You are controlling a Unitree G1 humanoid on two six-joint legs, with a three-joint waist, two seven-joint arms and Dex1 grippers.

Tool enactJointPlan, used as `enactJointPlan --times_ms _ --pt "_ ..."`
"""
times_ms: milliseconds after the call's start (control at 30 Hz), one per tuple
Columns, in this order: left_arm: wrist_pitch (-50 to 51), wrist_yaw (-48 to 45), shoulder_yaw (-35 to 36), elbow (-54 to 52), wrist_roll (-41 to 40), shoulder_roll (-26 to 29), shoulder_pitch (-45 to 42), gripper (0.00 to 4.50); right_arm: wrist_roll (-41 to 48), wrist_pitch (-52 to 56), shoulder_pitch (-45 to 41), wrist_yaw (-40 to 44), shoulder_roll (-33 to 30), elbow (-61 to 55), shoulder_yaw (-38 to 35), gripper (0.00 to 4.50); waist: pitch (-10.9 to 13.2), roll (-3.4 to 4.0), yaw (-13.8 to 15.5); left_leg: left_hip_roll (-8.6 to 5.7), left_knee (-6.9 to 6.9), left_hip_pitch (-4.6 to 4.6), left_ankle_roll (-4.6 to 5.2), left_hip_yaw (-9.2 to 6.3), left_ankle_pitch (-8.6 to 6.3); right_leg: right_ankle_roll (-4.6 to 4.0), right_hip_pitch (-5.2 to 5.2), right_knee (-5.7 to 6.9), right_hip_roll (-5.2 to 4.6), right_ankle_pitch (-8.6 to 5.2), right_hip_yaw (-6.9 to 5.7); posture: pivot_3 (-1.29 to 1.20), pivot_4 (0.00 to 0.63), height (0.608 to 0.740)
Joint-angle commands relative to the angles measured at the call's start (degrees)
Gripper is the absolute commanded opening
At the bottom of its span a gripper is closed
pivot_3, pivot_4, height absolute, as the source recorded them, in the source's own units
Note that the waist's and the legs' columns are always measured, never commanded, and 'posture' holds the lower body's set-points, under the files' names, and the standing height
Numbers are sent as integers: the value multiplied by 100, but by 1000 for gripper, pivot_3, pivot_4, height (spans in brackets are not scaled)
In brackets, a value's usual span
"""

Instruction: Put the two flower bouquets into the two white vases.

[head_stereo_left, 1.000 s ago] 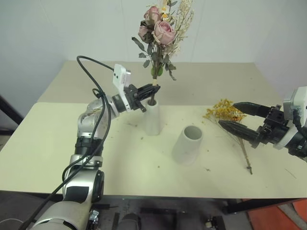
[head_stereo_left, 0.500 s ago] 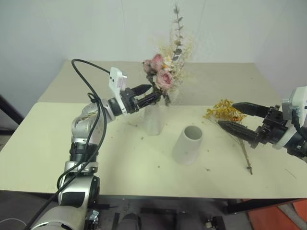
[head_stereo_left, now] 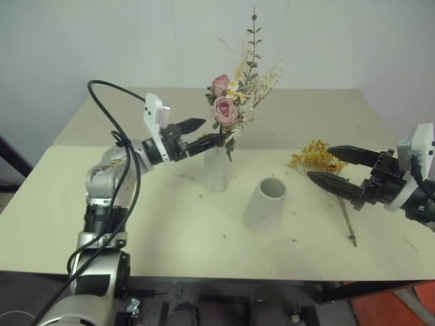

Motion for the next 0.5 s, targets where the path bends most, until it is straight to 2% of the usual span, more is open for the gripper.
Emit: enactJointPlan --times_ms 33,233,500 --pt "119 -904 155 -566 -451 626 103 4470 46 -103 103 16 -83 -99 -308 4500 0 0 0 1 -1 0 0 0 0 0 -1 -1 0 0 0 0 150 740" --pt "289 -1922 -34 -942 -851 1281 109 4470 67 -17 349 47 -224 -88 -550 4500 0 0 59 0 0 3 0 0 0 1 6 -4 -1 -1 -2 0 150 740" --pt "57 -2344 -776 -883 -570 1132 -180 4470 -102 599 705 -308 -651 87 -670 4500 0 0 45 0 0 1 0 2 0 0 6 -4 0 0 -2 0 150 740"
